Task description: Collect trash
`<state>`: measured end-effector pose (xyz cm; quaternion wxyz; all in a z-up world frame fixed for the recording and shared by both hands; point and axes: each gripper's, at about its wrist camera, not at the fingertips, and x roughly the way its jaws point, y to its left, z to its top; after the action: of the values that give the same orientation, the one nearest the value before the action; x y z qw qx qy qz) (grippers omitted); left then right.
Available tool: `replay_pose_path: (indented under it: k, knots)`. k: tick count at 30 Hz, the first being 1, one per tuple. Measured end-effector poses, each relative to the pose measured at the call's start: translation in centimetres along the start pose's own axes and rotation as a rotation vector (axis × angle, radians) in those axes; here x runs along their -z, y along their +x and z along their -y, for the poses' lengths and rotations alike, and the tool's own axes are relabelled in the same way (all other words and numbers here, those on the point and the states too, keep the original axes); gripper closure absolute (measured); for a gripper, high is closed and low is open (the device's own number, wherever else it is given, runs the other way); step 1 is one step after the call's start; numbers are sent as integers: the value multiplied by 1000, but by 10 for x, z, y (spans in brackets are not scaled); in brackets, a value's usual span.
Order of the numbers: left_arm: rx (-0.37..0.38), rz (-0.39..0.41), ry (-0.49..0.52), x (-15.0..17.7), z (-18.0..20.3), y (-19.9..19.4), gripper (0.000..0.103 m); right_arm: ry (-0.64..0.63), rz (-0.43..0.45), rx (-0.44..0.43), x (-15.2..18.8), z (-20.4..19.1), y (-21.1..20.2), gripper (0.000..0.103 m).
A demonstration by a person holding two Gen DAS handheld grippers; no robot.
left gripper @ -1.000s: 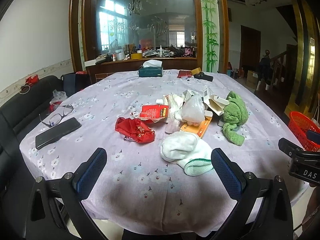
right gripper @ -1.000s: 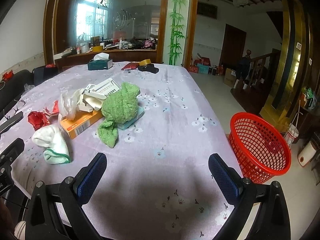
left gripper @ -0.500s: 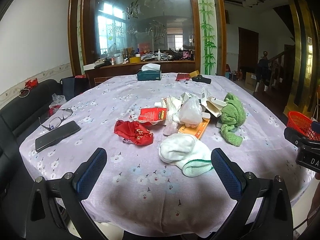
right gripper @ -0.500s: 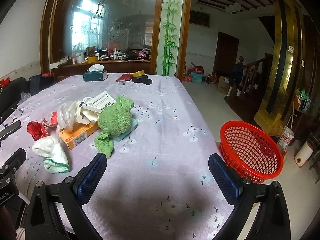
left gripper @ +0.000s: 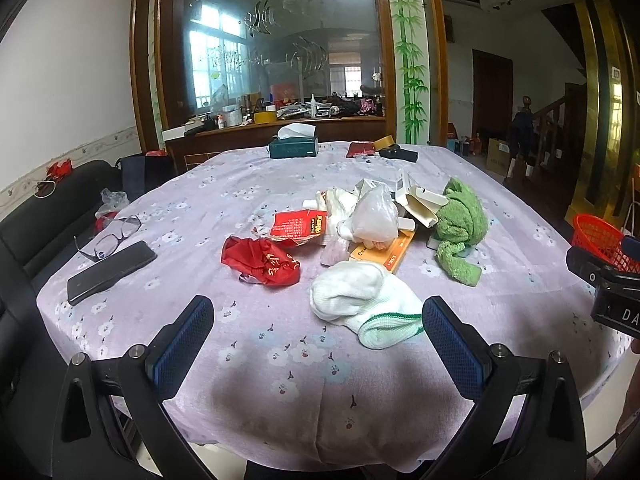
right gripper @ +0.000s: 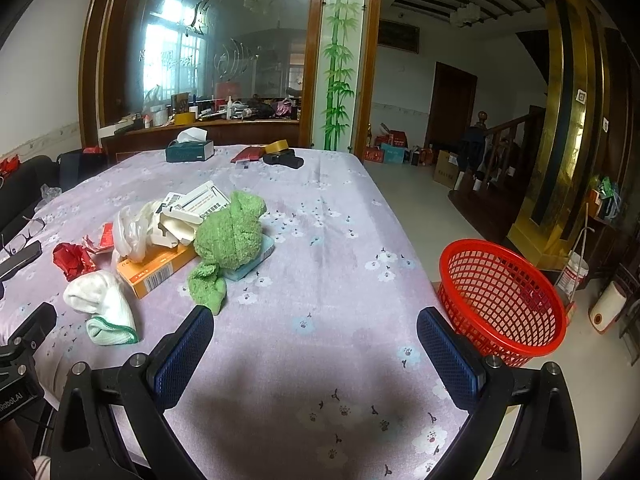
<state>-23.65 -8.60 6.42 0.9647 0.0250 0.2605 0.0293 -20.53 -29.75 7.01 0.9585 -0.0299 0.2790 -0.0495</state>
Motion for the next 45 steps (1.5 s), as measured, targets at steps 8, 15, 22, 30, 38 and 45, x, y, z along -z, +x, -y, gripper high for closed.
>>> replay_pose_path:
  k: [8,15,22,30,38,45]
  knots:
    - [7,-22,-3,3,0,5,0,2,-16,-9,2,0,4,0]
    - [19,-51,-11,8,-1,13,0,-5,-32,-18,5,-3,11,0]
    - [40,-98,-31,10,-7,24,0,-13,-54,-78,4,-8,19,0]
    - [149,-205,-95,-1,-19,51,0,0,-137,-358,-16,-17,43,6]
    - [220,-262,-79,-13,-6,84,3,52,-221,-455,-54,-29,96,14]
    - [211,-302,-58,-15,-3,113,26,9,-263,-397,-68,-54,146,20]
